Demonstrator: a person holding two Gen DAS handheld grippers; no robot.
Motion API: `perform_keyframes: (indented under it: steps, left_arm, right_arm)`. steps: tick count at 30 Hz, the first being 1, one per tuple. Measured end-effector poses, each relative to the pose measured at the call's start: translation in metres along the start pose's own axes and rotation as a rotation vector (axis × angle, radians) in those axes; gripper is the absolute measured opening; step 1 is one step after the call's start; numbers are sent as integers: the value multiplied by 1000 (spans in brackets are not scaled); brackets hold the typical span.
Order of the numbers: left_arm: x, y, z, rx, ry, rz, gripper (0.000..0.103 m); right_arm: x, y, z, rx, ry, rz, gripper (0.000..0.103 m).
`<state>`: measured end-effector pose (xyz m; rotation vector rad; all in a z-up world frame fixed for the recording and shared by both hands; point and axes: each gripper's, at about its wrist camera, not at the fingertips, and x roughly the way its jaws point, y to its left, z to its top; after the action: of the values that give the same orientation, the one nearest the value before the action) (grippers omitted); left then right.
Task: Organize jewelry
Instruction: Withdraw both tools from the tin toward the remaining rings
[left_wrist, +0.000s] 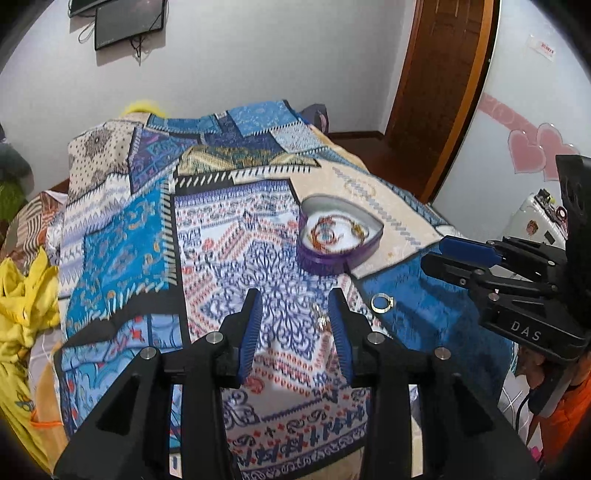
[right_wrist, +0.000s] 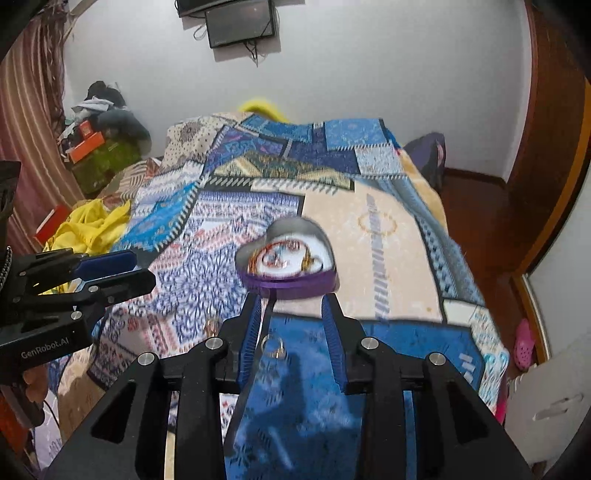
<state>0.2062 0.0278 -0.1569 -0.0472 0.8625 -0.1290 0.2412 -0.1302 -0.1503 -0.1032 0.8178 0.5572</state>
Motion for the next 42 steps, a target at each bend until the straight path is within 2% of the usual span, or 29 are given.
perform_keyframes:
  steps: [7, 15, 18, 31, 38, 40, 42]
  left_arm:
    - [13, -1, -17, -9, 51, -10, 36]
    - [38, 3, -25, 14, 94, 19, 36]
    - [48, 4, -26, 21, 122, 9, 36]
    - [71, -13, -20, 99, 167, -38, 36]
    - [79, -12, -13, 87, 167, -59, 36]
    - [79, -13, -12, 88, 166, -63, 33]
    - [80, -14, -12, 95, 166, -67, 24]
  right_arm:
    - [9, 3, -20, -17, 45, 17, 31]
    - [32, 7, -35, -46, 119, 26, 31]
    - [39, 6, -39, -52, 136, 39, 31]
    - [45, 10, -38, -79, 117, 73, 31]
    - [47, 12, -40, -92, 100, 72, 31]
    - [47, 13, -41, -107, 94, 63, 28]
    - [48, 14, -41, -114, 90, 49, 23]
